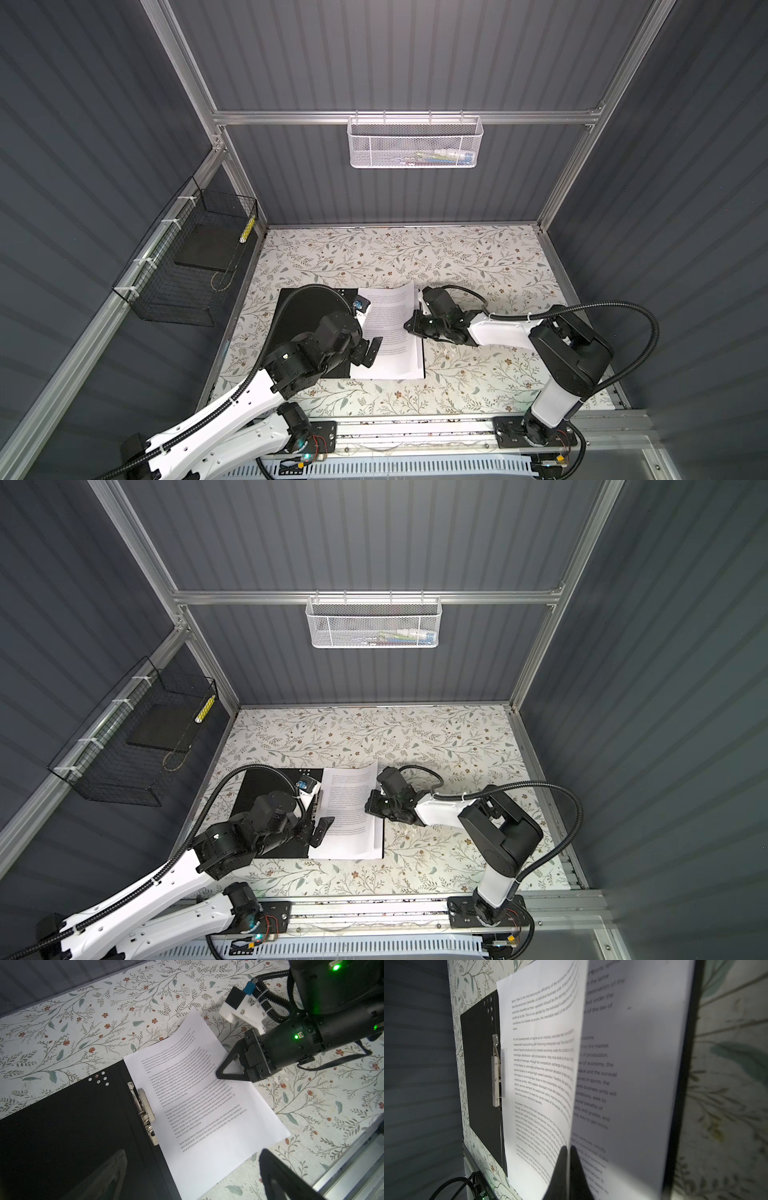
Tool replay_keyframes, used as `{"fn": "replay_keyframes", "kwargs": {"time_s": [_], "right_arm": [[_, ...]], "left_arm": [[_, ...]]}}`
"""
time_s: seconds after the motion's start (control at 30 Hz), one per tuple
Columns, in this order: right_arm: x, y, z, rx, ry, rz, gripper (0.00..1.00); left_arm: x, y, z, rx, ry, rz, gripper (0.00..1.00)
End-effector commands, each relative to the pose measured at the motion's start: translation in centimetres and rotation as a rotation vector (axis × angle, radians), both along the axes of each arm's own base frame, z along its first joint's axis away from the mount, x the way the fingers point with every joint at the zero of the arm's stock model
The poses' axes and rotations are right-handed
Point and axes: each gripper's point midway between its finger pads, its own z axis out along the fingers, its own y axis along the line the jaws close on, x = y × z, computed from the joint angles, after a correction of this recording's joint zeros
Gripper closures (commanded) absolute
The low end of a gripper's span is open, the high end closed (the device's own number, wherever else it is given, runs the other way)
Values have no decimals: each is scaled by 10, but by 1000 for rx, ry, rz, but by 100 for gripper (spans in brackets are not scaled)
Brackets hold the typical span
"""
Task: Put the files into the folder
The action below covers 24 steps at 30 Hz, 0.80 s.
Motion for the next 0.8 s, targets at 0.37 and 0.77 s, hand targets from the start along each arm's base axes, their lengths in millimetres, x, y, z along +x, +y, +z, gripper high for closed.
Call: {"fn": "replay_keyframes", "kwargs": {"time_s": [0.37, 0.77], "right_arm": [[1, 4, 3, -5, 0, 7, 84], [-1, -13, -2, -115, 32, -21, 61]], "left_arm": [[-1, -2, -1, -6, 14, -14, 0], [-3, -4, -5, -3, 52, -16, 0]]}}
